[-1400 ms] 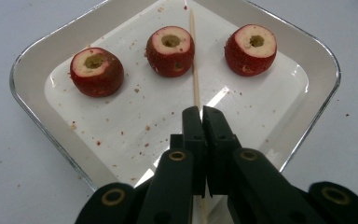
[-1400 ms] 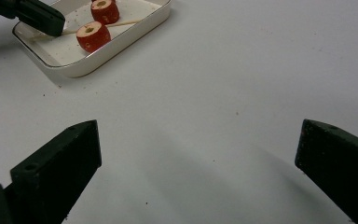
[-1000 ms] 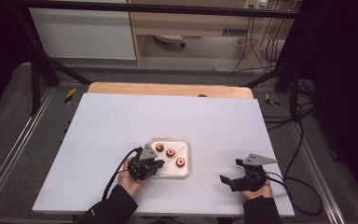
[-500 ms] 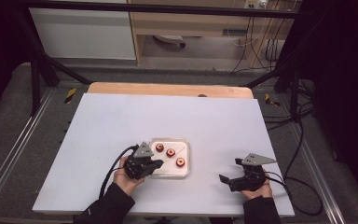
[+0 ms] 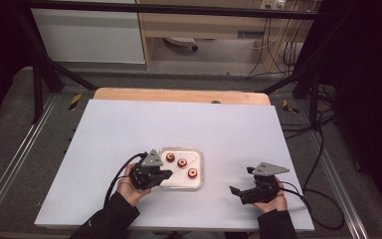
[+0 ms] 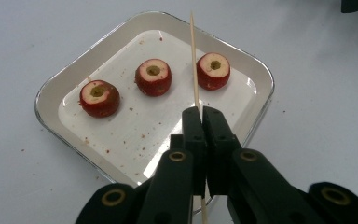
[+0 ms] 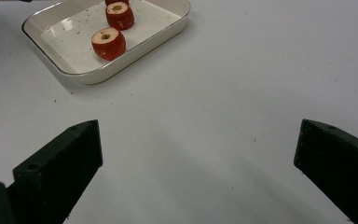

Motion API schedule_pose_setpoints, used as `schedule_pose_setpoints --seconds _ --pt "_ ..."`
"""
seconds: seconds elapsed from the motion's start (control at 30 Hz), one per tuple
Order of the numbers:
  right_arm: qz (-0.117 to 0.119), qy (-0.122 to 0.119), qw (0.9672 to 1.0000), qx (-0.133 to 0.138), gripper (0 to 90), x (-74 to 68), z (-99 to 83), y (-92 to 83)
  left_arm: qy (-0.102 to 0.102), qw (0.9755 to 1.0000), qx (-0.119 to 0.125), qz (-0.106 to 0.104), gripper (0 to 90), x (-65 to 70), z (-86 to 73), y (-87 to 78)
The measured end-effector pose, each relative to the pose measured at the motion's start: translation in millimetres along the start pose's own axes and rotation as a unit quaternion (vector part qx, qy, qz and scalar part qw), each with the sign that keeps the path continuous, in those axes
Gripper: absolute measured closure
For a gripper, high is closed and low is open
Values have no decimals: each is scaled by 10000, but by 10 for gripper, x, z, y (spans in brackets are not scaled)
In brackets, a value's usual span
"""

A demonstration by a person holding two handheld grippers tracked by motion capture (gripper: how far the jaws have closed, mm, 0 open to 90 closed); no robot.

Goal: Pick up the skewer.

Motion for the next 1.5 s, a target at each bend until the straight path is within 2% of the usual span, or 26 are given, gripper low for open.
schedule_pose_setpoints --seconds 0.27,0.4,0.43,0.47,0.53,0.67,0.77,0.87,0.93,0.97,1.0,1.13,1.2,1.27,1.3,1.33,1.37,1.4,1.43,1.5 --pt "-53 -349 9991 -225 23 -127 164 76 189 9998 -47 -37 884 56 51 -18" --pt "-76 -629 9972 -407 25 -215 255 131 275 9996 -91 -75 884 83 77 -23" --pt "-76 -629 9972 -407 25 -215 255 131 283 9995 -87 -85 884 91 85 -24" --pt "-74 -744 9961 -473 27 -249 291 154 302 9995 -91 -87 884 99 94 -25" --pt "-75 -787 9956 -498 29 -269 308 165 366 9992 -109 -107 884 114 117 -24" --pt "-95 -1138 9913 -647 44 -357 389 216 470 9987 -152 -149 884 147 160 -4" --pt "-75 -1231 9899 -695 56 -393 416 234 534 9982 -199 -174 884 177 188 19" --pt "-75 -1461 9857 -832 69 -450 461 273 597 9978 -232 -197 884 214 218 41" --pt "-96 -1512 9848 -846 74 -471 471 284 641 9974 -250 -212 884 238 241 55" --pt "-101 -1662 9820 -893 84 -506 490 294 660 9972 -257 -220 884 250 252 64" --pt "-101 -1662 9820 -893 84 -506 490 294 683 9970 -273 -227 884 264 264 71" --pt "-169 -2108 9712 -1096 133 -598 532 330 787 9962 -294 -250 884 328 316 95" --pt "-167 -2258 9669 -1174 162 -629 550 332 825 9958 -286 -259 884 364 341 102" --pt "-145 -2306 9656 -1188 181 -642 557 334 912 9949 -328 -290 884 395 365 107" --pt "-104 -2425 9626 -1204 219 -664 570 343 944 9945 -344 -294 884 414 377 113" --pt "-104 -2425 9626 -1204 219 -664 570 343 985 9940 -365 -301 884 432 388 118" --pt "-106 -2481 9609 -1228 233 -677 574 347 1019 9936 -375 -304 884 452 398 124" --pt "-118 -2649 9559 -1264 269 -693 578 360 1048 9933 -387 -306 884 470 408 130" --pt "-118 -2649 9559 -1264 269 -693 578 360 1075 9929 -395 -315 884 486 417 136" --pt "-94 -2778 9515 -1315 331 -709 577 379 1108 9925 -397 -342 884 520 433 148"
Point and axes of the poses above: each handheld gripper's, and its own axes: y roughly forward along the jaws, z roughly out of its top, x roughly to its right, the point moved 2 cm from there along y, roughly forward along the jaws, and after that the axes turned 11 degrees about z, right-handed, at the moved point
